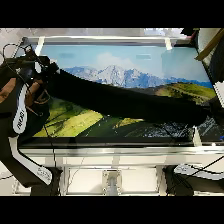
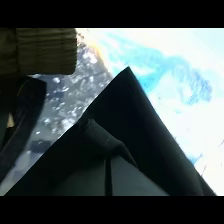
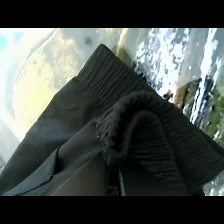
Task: Fold the clothes and pants, and hang the long-sleeved shirts on hangers.
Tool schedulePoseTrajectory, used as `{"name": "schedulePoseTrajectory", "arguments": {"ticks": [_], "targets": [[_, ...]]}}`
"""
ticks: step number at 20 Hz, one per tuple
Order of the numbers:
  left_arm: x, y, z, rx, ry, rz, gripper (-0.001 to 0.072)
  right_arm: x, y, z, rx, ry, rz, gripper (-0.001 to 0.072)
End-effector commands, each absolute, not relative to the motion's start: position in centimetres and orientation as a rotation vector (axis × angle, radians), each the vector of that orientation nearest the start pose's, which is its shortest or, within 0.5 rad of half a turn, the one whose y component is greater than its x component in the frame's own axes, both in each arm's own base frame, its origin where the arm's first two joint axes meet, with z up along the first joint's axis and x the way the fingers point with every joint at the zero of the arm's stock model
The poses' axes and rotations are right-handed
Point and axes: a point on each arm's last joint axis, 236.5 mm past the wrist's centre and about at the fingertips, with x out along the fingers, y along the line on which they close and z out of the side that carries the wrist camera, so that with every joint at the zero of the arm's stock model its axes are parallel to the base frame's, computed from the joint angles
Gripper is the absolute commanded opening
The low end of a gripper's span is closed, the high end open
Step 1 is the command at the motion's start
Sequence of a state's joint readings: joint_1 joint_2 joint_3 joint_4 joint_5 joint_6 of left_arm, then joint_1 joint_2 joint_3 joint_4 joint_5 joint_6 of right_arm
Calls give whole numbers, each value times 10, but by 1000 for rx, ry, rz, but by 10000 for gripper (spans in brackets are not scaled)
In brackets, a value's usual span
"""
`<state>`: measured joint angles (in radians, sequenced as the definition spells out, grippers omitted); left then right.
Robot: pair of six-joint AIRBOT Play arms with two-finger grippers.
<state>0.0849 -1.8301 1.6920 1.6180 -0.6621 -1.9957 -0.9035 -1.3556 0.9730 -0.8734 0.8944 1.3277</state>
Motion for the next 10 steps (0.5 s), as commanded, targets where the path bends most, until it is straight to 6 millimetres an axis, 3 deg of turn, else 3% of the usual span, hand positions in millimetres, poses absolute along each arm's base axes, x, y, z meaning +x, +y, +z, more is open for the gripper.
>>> {"name": "schedulePoseTrajectory", "arguments": {"ticks": [1,3,4,5,6,8,10], "targets": [[622,58,1,-442,730,274,4,344,-251,-26,965,800,-474,28],[623,51,-6,-452,743,265,27,346,-253,-25,966,787,-478,43],[623,47,-5,-448,742,258,173,346,-253,-25,967,787,-477,200],[625,42,-1,-443,734,247,532,346,-251,-25,970,789,-473,391],[625,40,5,-443,725,243,673,347,-250,-23,978,785,-468,393],[624,40,27,-444,690,235,671,346,-245,-15,949,815,-421,393],[621,44,67,-448,625,227,671,337,-247,1,884,873,-370,393]]}}
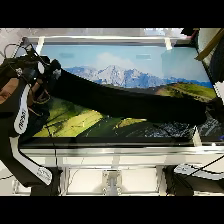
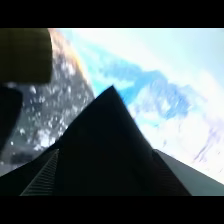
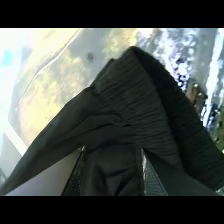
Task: Fold the clothes and pants, and hang the long-sleeved shirts on hangers.
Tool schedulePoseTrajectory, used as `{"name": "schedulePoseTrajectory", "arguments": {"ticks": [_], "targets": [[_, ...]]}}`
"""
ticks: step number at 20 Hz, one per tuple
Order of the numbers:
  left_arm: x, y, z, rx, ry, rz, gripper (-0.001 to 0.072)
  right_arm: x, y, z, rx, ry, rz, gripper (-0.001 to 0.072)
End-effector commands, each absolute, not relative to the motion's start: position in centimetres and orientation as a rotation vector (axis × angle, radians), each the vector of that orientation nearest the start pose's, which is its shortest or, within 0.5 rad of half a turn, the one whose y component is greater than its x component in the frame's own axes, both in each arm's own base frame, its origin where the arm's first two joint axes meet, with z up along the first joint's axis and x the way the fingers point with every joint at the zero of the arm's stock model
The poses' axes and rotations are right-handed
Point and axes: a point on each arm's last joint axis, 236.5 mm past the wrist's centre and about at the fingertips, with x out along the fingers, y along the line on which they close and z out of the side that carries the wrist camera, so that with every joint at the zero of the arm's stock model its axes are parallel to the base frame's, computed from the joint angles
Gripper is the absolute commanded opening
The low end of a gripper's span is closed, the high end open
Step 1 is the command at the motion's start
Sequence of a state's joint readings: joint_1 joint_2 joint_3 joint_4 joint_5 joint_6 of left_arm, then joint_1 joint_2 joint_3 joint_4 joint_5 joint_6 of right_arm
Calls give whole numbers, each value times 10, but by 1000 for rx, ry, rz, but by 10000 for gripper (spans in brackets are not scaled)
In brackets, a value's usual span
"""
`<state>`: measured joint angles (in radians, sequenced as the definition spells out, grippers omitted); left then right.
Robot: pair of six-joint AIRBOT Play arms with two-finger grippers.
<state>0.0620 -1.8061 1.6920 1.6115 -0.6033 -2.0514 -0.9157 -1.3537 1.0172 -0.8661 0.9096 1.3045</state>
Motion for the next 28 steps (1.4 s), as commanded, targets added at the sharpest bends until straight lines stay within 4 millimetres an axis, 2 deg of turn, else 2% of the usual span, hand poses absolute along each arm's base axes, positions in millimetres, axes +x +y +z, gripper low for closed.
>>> {"name": "schedulePoseTrajectory", "arguments": {"ticks": [1,2,3,5,6,7,9,10,11,13,15,18,21,22,23,26,27,28], "targets": [[617,46,92,-446,587,220,671,329,-252,11,861,900,-360,393],[614,45,115,-430,551,207,671,318,-257,19,838,937,-357,417],[608,44,140,-400,514,189,671,306,-261,23,820,974,-364,477],[598,33,183,-363,448,151,671,285,-265,18,792,1042,-348,486],[592,25,202,-349,421,130,670,281,-264,10,802,1066,-331,488],[587,16,216,-343,398,111,671,279,-261,-2,837,1096,-311,541],[579,-5,238,-275,370,57,671,283,-252,-28,926,1145,-260,564],[576,-16,244,-237,362,30,671,285,-247,-42,976,1166,-233,609],[574,-27,249,-201,356,3,670,287,-242,-54,1023,1180,-209,705],[571,-46,252,-179,354,-32,651,289,-236,-76,1087,1223,-152,705],[569,-60,251,-174,358,-56,650,290,-236,-88,1077,1258,-83,705],[566,-73,246,-169,383,-76,650,297,-261,-80,997,1231,-80,705],[560,-73,233,-164,443,-70,650,294,-297,-63,869,1235,-152,701],[558,-73,227,-162,470,-66,650,294,-301,-61,852,1238,-159,697],[555,-72,223,-160,490,-63,650,296,-299,-61,859,1237,-131,689],[554,-72,220,-158,506,-60,632,306,-271,-70,952,1233,48,679],[553,-71,219,-159,508,-59,562,309,-269,-76,978,1227,61,679],[553,-71,219,-158,510,-59,539,310,-269,-83,985,1227,64,679]]}}
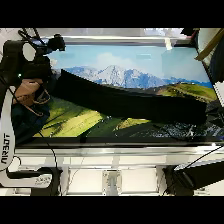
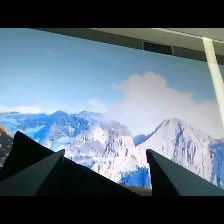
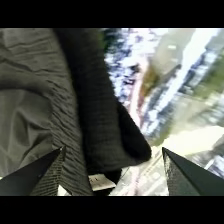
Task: Fold the clothes and pants, and hang the long-sleeved shirts on hangers.
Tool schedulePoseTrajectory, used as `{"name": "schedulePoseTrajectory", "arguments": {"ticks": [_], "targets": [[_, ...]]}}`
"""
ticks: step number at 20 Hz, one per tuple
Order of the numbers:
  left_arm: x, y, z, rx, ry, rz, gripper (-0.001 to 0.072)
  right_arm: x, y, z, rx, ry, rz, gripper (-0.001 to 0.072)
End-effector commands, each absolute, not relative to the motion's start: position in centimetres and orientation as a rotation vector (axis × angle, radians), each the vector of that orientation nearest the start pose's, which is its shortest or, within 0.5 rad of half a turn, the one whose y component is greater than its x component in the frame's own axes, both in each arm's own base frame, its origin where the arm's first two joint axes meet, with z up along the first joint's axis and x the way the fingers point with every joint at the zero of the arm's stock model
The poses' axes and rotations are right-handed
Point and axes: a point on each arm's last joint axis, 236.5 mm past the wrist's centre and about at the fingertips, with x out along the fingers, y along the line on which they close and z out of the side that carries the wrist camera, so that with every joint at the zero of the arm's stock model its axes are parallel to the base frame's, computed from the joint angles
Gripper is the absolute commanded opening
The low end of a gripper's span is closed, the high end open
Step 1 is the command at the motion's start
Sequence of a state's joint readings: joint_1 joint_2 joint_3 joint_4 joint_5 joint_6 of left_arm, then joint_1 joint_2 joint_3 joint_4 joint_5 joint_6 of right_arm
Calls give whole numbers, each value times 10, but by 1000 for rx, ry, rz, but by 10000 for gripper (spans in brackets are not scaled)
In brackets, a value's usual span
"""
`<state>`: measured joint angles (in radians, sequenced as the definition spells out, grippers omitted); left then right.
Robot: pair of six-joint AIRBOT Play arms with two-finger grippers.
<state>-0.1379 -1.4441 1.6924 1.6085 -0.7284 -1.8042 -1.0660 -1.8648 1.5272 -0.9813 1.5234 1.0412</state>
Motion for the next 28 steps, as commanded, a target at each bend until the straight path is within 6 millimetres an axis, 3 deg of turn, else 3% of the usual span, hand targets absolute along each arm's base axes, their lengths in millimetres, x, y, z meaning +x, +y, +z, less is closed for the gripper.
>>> {"name": "schedulePoseTrajectory", "arguments": {"ticks": [1,5,8,14,17,18,19,22,23,25,28], "targets": [[553,-71,218,-158,515,-58,538,311,-271,-88,985,1225,63,680],[549,-70,212,-156,544,-54,539,317,-280,-105,991,1222,57,679],[549,-70,211,-155,548,-53,538,333,-275,-109,1052,1165,119,679],[548,-74,211,-196,553,-58,539,335,-230,-114,1096,1236,313,677],[549,-85,204,-195,568,-76,538,333,-223,-120,1029,1316,312,677],[550,-93,199,-190,577,-88,502,333,-221,-119,1017,1328,317,664],[550,-103,195,-183,586,-104,409,335,-220,-116,1022,1331,320,573],[548,-137,179,-162,619,-159,37,350,-223,-88,1040,1268,329,80],[546,-152,172,-151,634,-183,9,355,-223,-74,1040,1240,344,27],[540,-187,155,-126,668,-238,8,364,-221,-40,1031,1180,397,28],[520,-262,110,-65,752,-353,8,373,-221,4,992,1138,356,27]]}}
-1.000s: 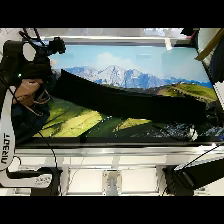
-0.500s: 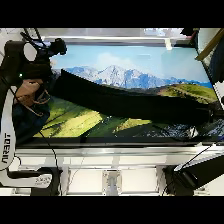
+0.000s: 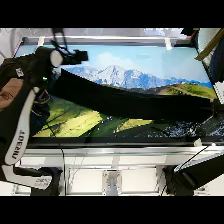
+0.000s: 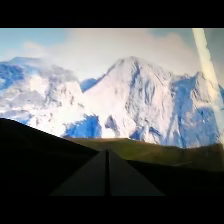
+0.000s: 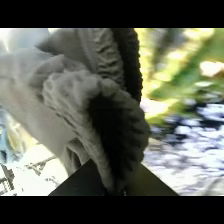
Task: Fold the clothes and pants, and hang the long-sleeved shirts on hangers.
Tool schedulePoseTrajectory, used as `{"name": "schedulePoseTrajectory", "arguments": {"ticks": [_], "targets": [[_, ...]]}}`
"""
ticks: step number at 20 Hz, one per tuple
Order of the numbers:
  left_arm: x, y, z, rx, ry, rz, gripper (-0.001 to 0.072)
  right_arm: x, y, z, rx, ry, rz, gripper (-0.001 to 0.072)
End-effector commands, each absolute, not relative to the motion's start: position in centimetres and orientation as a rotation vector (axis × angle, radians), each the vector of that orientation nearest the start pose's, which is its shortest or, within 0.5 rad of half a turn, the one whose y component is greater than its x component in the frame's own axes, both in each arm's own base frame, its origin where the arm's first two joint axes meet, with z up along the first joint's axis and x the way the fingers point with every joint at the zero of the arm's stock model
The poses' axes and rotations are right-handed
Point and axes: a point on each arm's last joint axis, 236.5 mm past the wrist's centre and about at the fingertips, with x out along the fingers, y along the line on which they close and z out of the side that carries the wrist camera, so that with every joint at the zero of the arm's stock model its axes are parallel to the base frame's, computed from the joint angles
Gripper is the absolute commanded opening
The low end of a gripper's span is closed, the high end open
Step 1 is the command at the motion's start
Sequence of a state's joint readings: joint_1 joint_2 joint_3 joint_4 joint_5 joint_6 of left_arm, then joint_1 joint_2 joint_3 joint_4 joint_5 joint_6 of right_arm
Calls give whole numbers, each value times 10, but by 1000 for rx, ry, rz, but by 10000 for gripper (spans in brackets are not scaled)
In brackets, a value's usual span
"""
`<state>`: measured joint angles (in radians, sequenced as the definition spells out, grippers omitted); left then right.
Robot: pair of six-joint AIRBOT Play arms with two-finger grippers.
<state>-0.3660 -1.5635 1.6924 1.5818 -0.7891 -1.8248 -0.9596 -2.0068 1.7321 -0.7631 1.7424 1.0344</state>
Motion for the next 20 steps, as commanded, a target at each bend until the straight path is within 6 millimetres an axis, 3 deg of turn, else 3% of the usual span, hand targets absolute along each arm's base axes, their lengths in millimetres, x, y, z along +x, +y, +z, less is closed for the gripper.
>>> {"name": "schedulePoseTrajectory", "arguments": {"ticks": [1,5,7,9,14,20], "targets": [[510,-292,92,-51,782,-400,8,374,-217,17,968,1132,350,28],[455,-415,22,-44,854,-607,8,388,-177,67,896,1146,347,28],[428,-466,5,-79,841,-692,8,398,-141,91,831,1157,383,27],[413,-497,2,-107,806,-745,8,409,-101,111,768,1167,415,27],[404,-511,-18,-151,832,-755,7,420,-14,129,663,1244,445,28],[400,-513,-22,-225,890,-750,8,432,82,134,603,1271,537,28]]}}
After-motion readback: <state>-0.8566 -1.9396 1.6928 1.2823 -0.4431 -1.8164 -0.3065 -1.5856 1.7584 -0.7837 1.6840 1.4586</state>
